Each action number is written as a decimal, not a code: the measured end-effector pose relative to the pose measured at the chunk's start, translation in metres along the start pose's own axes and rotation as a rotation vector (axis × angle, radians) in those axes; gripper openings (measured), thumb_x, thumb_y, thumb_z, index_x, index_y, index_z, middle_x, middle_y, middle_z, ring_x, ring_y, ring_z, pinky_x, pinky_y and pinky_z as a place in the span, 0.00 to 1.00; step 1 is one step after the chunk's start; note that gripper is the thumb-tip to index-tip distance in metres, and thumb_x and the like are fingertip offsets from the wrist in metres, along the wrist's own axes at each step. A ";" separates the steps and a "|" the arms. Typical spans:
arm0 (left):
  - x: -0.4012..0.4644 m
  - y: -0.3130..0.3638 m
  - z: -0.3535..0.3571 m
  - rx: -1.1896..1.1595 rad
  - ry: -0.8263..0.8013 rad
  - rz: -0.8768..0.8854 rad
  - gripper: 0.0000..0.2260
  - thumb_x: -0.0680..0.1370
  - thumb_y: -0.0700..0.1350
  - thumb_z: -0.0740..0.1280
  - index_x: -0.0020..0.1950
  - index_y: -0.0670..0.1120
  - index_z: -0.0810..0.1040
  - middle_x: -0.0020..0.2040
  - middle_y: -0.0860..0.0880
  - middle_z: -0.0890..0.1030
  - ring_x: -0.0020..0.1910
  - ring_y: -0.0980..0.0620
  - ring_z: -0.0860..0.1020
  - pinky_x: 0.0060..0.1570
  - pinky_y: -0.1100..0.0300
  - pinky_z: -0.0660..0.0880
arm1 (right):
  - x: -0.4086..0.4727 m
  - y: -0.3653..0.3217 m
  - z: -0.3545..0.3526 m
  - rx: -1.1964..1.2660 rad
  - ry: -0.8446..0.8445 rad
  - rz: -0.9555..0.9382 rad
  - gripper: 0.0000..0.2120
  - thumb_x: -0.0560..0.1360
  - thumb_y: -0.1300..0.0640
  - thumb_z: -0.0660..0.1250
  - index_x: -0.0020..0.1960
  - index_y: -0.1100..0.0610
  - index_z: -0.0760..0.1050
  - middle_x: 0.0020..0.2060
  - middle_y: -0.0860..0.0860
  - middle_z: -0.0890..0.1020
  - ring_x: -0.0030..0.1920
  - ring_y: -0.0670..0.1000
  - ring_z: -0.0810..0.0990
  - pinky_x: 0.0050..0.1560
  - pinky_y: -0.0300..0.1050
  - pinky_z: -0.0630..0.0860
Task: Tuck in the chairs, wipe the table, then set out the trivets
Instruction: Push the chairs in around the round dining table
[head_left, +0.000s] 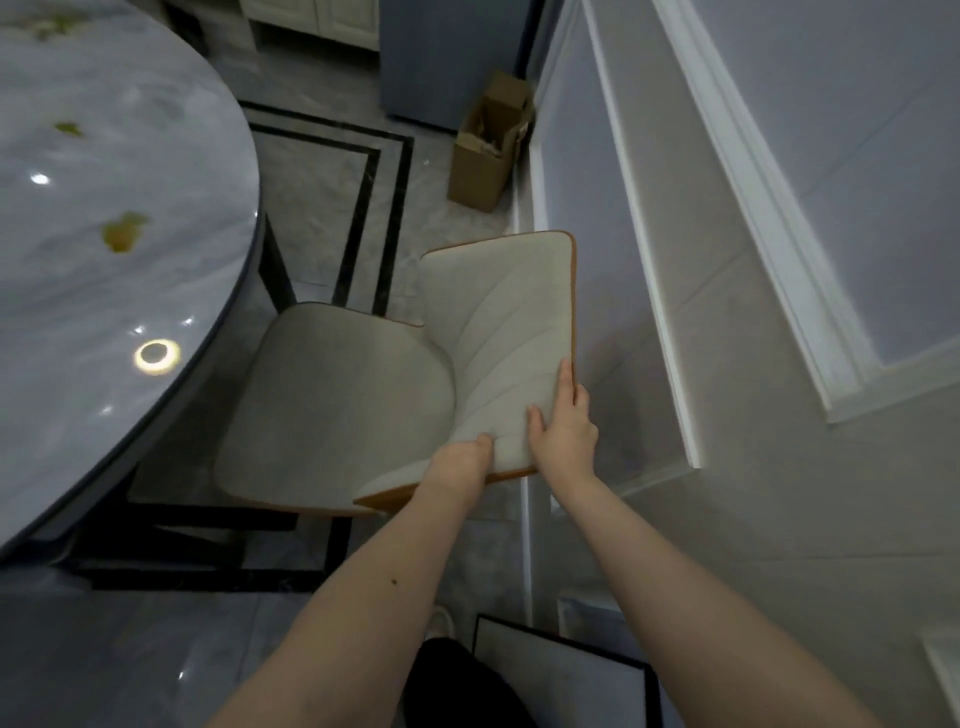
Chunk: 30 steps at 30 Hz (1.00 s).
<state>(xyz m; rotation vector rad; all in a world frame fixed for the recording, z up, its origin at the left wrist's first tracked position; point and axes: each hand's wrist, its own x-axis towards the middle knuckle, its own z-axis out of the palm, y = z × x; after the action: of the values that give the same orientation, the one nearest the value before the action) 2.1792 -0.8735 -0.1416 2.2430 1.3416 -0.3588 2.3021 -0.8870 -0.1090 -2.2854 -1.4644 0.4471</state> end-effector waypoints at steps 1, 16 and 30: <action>-0.007 -0.010 0.000 -0.004 0.006 -0.012 0.24 0.79 0.37 0.59 0.73 0.40 0.56 0.66 0.39 0.72 0.64 0.42 0.72 0.62 0.52 0.67 | -0.006 -0.009 0.006 0.008 0.000 0.007 0.35 0.78 0.55 0.62 0.78 0.54 0.47 0.71 0.59 0.63 0.61 0.64 0.72 0.60 0.51 0.69; -0.086 -0.151 -0.003 -0.026 0.059 -0.209 0.20 0.75 0.40 0.65 0.65 0.42 0.65 0.63 0.42 0.74 0.63 0.42 0.73 0.59 0.53 0.69 | -0.072 -0.140 0.083 0.081 -0.026 0.000 0.35 0.80 0.54 0.58 0.78 0.55 0.41 0.74 0.61 0.57 0.62 0.63 0.72 0.60 0.50 0.69; -0.085 -0.172 -0.012 -0.208 0.129 -0.399 0.15 0.74 0.41 0.66 0.59 0.44 0.67 0.57 0.43 0.76 0.56 0.42 0.75 0.53 0.50 0.72 | -0.058 -0.172 0.093 0.069 -0.128 -0.023 0.38 0.80 0.53 0.59 0.77 0.56 0.36 0.75 0.62 0.52 0.63 0.63 0.73 0.58 0.51 0.73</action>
<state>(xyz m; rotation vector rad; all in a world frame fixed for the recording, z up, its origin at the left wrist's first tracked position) 1.9876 -0.8633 -0.1404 1.8502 1.8098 -0.2000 2.1000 -0.8606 -0.1044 -2.2199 -1.5093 0.6374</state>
